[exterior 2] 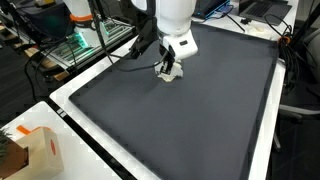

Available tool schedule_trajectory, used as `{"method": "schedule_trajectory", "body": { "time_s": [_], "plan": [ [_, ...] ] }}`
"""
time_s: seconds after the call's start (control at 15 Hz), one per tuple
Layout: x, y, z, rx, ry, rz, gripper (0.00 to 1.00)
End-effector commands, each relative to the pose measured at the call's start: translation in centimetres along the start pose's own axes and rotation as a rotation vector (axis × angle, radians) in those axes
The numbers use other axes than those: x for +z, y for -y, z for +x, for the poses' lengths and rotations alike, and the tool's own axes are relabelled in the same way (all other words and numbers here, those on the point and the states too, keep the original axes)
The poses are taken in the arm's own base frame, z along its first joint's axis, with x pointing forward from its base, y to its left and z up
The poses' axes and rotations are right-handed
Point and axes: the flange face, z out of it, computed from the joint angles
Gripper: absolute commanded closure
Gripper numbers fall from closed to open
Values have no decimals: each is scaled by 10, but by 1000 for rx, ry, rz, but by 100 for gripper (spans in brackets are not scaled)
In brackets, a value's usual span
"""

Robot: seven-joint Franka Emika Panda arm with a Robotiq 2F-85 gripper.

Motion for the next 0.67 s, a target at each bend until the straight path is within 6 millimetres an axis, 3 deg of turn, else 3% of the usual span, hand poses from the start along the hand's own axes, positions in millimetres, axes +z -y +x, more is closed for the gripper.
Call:
{"method": "schedule_trajectory", "body": {
  "time_s": [0.0,0.6],
  "plan": [
    [49,-6,-31,54,93,-58,99],
    [34,7,-41,98,0,-149,99]
  ]
}}
